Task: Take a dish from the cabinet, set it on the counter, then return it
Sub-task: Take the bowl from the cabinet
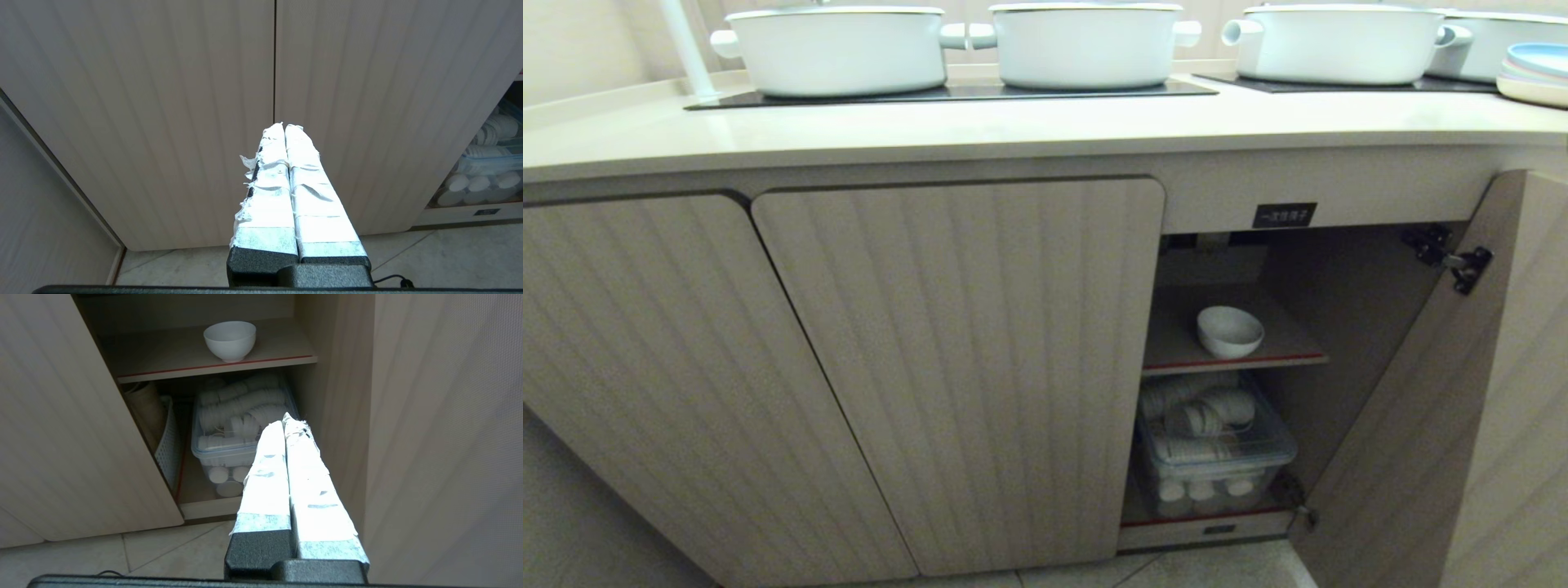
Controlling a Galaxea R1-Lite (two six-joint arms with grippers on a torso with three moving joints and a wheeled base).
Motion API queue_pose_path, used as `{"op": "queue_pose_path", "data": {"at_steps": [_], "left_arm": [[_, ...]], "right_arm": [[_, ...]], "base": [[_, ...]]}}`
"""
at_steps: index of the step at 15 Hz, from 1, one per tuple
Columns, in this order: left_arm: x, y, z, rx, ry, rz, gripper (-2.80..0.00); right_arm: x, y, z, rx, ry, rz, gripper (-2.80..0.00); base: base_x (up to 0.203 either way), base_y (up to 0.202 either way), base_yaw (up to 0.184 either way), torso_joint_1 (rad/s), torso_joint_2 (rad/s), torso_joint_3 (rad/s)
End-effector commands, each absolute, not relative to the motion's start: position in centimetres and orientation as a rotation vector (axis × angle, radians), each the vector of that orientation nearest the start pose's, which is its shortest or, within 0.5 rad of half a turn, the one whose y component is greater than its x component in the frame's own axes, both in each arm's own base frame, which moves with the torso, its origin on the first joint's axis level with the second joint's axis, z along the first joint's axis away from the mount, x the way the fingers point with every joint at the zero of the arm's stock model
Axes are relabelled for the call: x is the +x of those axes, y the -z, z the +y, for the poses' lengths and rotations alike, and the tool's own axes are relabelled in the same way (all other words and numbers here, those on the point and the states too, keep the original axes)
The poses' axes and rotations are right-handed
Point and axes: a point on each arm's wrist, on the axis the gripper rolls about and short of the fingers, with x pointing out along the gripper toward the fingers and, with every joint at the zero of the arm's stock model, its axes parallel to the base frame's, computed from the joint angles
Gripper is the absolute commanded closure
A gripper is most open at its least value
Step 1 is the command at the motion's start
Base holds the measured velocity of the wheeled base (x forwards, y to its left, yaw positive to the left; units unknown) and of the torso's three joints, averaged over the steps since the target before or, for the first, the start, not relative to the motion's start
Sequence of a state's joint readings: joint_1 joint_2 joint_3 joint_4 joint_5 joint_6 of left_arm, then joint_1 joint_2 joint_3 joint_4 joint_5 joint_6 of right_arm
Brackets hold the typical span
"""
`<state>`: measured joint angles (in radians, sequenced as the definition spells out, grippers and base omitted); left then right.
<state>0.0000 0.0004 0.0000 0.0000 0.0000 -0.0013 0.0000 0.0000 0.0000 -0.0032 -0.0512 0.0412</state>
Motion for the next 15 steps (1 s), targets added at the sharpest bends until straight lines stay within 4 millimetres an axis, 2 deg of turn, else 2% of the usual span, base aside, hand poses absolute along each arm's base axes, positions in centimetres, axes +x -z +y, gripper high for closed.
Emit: {"op": "queue_pose_path", "data": {"at_steps": [1, 7, 13, 15], "left_arm": [[-2.3, -7.5, 0.0, -0.001, 0.000, 0.000, 0.00], [-2.3, -7.5, 0.0, -0.002, 0.000, 0.000, 0.00], [-2.3, -7.5, 0.0, -0.002, 0.000, 0.000, 0.00], [-2.3, -7.5, 0.0, -0.002, 0.000, 0.000, 0.00]], "right_arm": [[-2.3, -7.6, -0.1, 0.038, 0.051, -0.004, 0.00], [-2.3, -7.8, -0.1, 0.016, 0.025, -0.006, 0.00], [-4.5, -10.5, 0.1, -0.013, -0.040, 0.089, 0.00], [-4.6, -11.0, 0.1, -0.012, -0.059, 0.119, 0.00]], "base": [[0.000, 0.000, 0.000, 0.000, 0.00, 0.000], [0.000, 0.000, 0.000, 0.000, 0.00, 0.000], [0.000, 0.000, 0.000, 0.000, 0.00, 0.000], [0.000, 0.000, 0.000, 0.000, 0.00, 0.000]]}}
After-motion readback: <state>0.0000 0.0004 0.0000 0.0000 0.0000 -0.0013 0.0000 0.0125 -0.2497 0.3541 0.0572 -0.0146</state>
